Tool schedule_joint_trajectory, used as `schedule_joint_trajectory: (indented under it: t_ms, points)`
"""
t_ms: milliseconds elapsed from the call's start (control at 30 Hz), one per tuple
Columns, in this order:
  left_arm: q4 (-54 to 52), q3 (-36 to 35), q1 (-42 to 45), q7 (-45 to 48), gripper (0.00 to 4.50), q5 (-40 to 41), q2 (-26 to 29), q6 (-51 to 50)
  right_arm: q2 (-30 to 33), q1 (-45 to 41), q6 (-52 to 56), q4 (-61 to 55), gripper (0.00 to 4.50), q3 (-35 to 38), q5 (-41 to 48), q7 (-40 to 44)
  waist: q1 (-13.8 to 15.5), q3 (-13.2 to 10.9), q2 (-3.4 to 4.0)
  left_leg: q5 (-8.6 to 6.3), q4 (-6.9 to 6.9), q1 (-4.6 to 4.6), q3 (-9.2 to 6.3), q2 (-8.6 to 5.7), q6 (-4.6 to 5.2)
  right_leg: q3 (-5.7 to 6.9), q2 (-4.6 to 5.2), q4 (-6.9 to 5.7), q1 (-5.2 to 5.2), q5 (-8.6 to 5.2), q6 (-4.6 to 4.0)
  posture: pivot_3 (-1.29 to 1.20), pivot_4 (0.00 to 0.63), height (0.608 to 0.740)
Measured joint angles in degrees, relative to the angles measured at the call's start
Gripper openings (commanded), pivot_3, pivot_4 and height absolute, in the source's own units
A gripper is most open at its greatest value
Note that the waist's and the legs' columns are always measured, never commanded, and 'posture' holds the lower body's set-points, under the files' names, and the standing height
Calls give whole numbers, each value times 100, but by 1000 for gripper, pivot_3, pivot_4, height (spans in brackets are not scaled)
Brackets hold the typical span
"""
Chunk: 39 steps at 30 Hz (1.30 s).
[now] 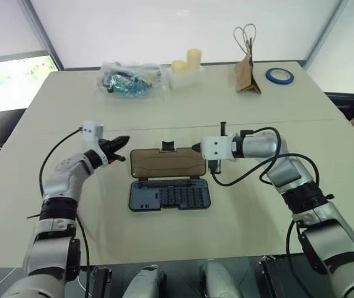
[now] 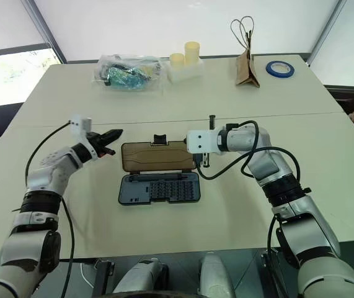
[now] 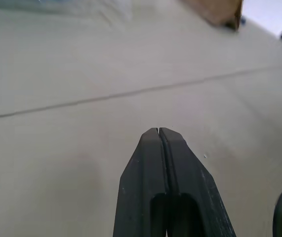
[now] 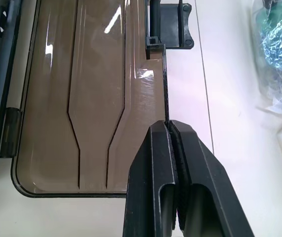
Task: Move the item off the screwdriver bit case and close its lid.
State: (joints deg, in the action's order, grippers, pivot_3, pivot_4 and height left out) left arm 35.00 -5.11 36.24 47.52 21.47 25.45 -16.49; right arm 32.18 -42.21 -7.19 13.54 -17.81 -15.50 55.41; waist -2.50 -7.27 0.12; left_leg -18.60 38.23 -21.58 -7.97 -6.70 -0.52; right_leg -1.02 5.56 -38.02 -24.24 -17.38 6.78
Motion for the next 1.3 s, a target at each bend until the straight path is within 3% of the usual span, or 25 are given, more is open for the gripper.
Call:
schedule_joint_trajectory:
  t_ms: [267,400,533,600,700,833,900,1033,1167,1267,1300]
  points:
    - [1253,598,585,1735,0,-404,18,120,-7,1,148,-65,4,-4,-5,0,2,-2,-3,1,10,-19,-1,-1,0,1,-1,-10,-19,0,0,0,150,740]
    - [2053,586,1046,1852,0,-607,11,450,-6,9,388,-220,1343,0,8,-7,-3,-4,-6,1,13,-26,-1,-2,0,3,-1,-13,-26,0,0,0,150,740]
    - [2478,489,1288,1894,0,-692,-6,635,37,39,699,-544,3583,4,4,-7,-9,-4,-7,1,15,-36,-1,-2,0,3,-1,-16,-37,0,0,0,150,740]
    - [2560,471,1305,1958,0,-723,-36,695,166,83,941,-898,4472,5,-18,34,-3,-4,-6,1,68,-55,-6,-2,0,6,-1,-20,-47,0,0,0,150,740]
    - [2573,408,1326,2148,0,-716,-60,645,546,211,1954,-1781,4472,199,216,416,16,-7,-9,1,101,-111,-16,-13,0,11,5,-37,-89,0,1,0,150,740]
    - [2295,371,1418,2721,0,-622,-16,126,756,-90,4287,-3210,4472,1499,1403,687,7,-8,-12,0,94,-131,-22,-15,1,8,9,-51,-100,0,0,0,150,740]
    - [1762,464,1406,3112,0,-611,48,-111,845,-203,4923,-3653,4472,1984,1861,650,9,-9,-14,0,90,-133,-25,-14,1,8,9,-51,-98,1,0,0,150,740]
    - [282,776,1271,3928,0,-432,437,-898,1194,120,5197,-3671,4472,2288,2138,446,14,-9,-15,-1,92,-136,-22,-19,3,2,14,-52,-96,1,0,0,150,740]
    - [-1727,1749,561,4377,0,292,1493,-1722,1231,365,5191,-3561,4472,2276,2263,212,-70,-9,-10,-1,89,-119,-9,-13,3,-19,13,-88,-106,1,0,0,150,740]
    - [-2860,2972,-234,4466,0,275,2415,-1072,1205,451,5169,-3553,4472,2252,2374,18,-102,-9,-4,-1,73,-89,-3,-13,2,-26,15,-105,-97,0,0,0,150,740]
    - [-2826,3161,-403,4478,0,160,2428,-831,1206,526,5163,-3552,4472,2248,2379,-35,-77,-9,-3,-1,73,-89,-3,-14,3,-25,13,-99,-96,0,-1,0,150,740]
